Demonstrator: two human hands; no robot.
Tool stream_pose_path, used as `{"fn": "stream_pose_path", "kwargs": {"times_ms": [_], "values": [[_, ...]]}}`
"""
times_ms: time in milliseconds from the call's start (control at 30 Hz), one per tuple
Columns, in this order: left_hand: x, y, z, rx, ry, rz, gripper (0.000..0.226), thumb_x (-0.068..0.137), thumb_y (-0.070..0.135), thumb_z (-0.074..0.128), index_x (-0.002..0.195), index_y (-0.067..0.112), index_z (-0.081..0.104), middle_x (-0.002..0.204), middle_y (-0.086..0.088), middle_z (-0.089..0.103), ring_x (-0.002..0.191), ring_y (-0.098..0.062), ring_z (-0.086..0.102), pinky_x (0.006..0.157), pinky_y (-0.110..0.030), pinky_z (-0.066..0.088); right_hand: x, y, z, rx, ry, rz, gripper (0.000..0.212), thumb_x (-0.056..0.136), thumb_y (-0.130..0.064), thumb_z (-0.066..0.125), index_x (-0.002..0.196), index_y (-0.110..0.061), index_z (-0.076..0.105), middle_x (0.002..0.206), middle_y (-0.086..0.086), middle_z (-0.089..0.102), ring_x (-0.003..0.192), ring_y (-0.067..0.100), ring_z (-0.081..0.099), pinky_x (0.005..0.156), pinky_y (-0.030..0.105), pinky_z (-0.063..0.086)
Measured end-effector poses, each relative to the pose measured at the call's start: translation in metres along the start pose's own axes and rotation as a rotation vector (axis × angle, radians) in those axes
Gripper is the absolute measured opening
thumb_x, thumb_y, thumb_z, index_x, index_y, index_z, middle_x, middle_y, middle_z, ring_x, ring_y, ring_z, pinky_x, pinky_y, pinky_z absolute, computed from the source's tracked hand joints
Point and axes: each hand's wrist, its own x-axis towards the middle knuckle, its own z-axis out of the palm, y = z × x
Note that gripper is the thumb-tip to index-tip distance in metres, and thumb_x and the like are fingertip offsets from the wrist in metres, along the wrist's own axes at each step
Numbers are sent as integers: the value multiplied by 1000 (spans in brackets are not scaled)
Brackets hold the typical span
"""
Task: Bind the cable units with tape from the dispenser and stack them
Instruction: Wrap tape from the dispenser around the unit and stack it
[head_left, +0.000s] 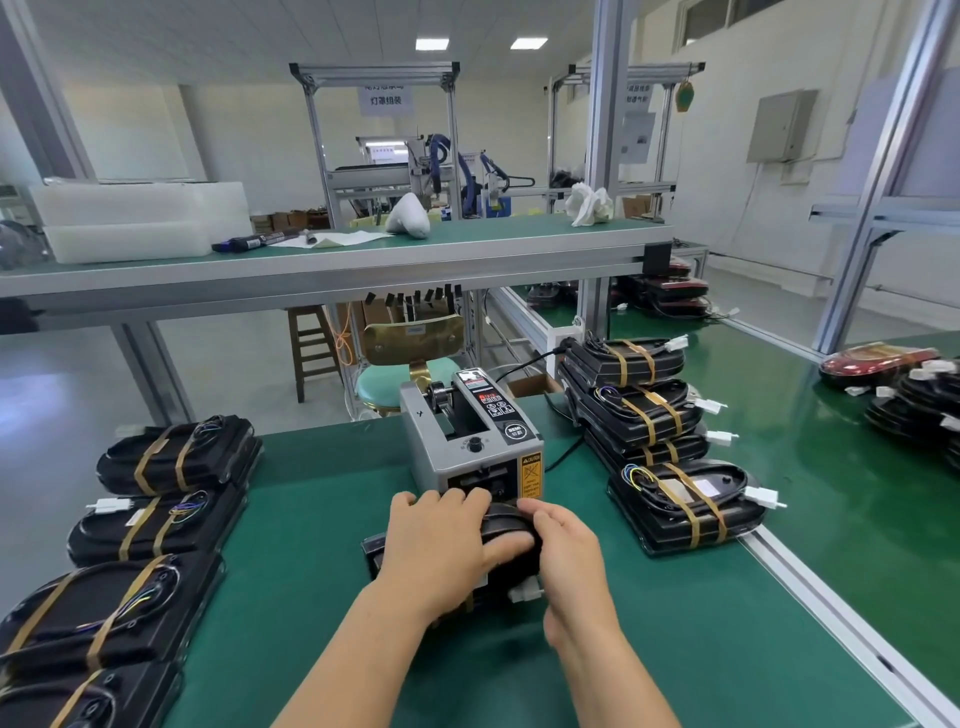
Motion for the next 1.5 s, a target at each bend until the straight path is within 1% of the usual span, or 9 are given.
{"fn": "stream_pose_path", "kwargs": {"times_ms": [100, 200, 400, 500, 733, 900, 1067, 1333, 1500], "values": [[-4, -11, -1, 15, -97, 35, 79, 73, 87, 36, 134, 37, 35, 121, 7, 56, 112, -21, 55, 90, -39, 34, 0, -2, 2, 67, -28, 36, 30, 96, -1, 46, 94, -12, 74, 93, 3, 75, 78, 9, 70, 51, 14, 49], [-10, -16, -3, 35, -74, 10, 62, 75, 69, 56, 124, 34, 40, 113, 7, 56, 105, -22, 57, 87, -38, 35, 3, 0, 8, 65, -66, 58, 26, 92, 3, 51, 90, -9, 74, 88, 5, 76, 70, 5, 70, 51, 11, 48], [-21, -27, -9, -6, 6, -1, 36, 76, 44, 58, 102, 28, 38, 101, 9, 46, 100, -18, 51, 88, -32, 32, 29, -3, 27, 67, 1, 172, 7, 89, -2, 62, 85, -4, 67, 56, 1, 51, 46, 10, 44, 43, 19, 40], [-26, -37, -17, -76, 49, -28, 31, 75, 35, 57, 95, 27, 34, 92, 10, 41, 89, -19, 45, 85, -31, 33, 37, -2, 34, 63, 36, 229, 12, 89, -2, 64, 78, -5, 63, 52, 1, 48, 43, 11, 40, 37, 18, 37], [-42, -52, -29, -387, 205, 0, 63, 69, 13, 62, 126, 36, 46, 103, 14, 49, 101, -15, 43, 93, -29, 32, 43, -7, 41, 54, 110, 289, 19, 86, -7, 69, 70, -6, 59, 51, 3, 51, 43, 12, 41, 36, 17, 36], [-55, -49, -26, -716, 237, 19, 63, 66, 8, 60, 111, 50, 46, 103, 18, 50, 98, -2, 51, 82, -9, 37, 42, -7, 46, 12, 152, 248, 23, 79, -4, 69, 62, -9, 54, 47, 3, 51, 37, 13, 36, 38, 19, 33], [-55, -44, -19, -716, 339, 35, 58, 66, 11, 63, 110, 44, 46, 110, 23, 51, 102, -3, 53, 84, -10, 40, 37, -7, 49, -49, 169, 194, 23, 75, -5, 66, 57, -12, 54, 51, 2, 50, 45, 17, 39, 43, 17, 35], [-58, -49, -8, -770, 504, 25, 70, 71, -3, 72, 115, 46, 50, 110, 20, 57, 103, -5, 57, 88, -6, 37, -6, -34, 44, 271, -53, 125, 22, 81, -8, 74, 62, -13, 65, 48, -4, 52, 38, 5, 42, 34, 16, 33], [-59, -47, -2, -809, 496, -48, 63, 74, 5, 73, 109, 48, 44, 100, 21, 61, 90, -7, 59, 77, -7, 41, -30, -46, 49, 190, -223, 79, 24, 83, -8, 72, 60, -13, 70, 54, -2, 56, 41, 5, 45, 38, 16, 37]]}}
